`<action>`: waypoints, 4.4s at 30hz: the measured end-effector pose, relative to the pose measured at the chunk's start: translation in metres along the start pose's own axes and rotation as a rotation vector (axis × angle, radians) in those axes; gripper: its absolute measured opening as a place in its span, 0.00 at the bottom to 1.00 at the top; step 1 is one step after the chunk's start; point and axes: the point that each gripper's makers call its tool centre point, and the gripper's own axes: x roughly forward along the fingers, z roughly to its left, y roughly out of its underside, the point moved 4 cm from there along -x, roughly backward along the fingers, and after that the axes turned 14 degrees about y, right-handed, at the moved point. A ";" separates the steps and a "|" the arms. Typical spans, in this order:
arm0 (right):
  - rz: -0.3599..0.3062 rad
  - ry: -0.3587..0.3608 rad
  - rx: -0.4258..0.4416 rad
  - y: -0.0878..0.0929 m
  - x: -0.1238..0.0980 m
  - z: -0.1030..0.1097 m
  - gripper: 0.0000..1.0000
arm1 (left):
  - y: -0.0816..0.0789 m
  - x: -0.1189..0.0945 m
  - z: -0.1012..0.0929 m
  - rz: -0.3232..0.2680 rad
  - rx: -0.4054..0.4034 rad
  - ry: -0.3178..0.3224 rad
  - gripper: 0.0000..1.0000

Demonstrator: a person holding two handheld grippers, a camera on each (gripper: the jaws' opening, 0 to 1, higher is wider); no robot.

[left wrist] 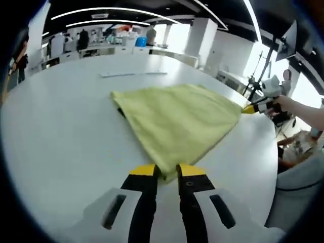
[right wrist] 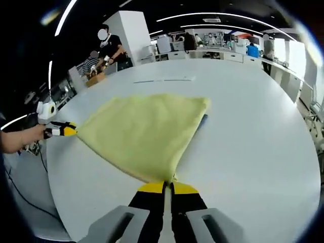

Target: Fold the garment on the visible template until the final outline fits inside the template.

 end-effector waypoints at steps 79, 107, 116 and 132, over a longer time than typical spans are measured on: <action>0.021 -0.018 -0.065 0.049 -0.039 0.009 0.00 | 0.041 -0.025 -0.047 0.039 -0.030 -0.032 0.00; -0.155 -0.077 -0.059 0.014 -0.061 0.031 0.68 | 0.010 -0.047 -0.054 -0.050 0.071 -0.099 0.67; -0.213 -0.092 -0.085 0.001 -0.082 0.043 0.79 | -0.004 -0.063 -0.064 -0.115 0.074 -0.114 0.83; -0.306 -0.130 -0.069 -0.013 -0.116 0.073 0.97 | -0.005 -0.086 -0.087 -0.145 0.104 -0.128 0.99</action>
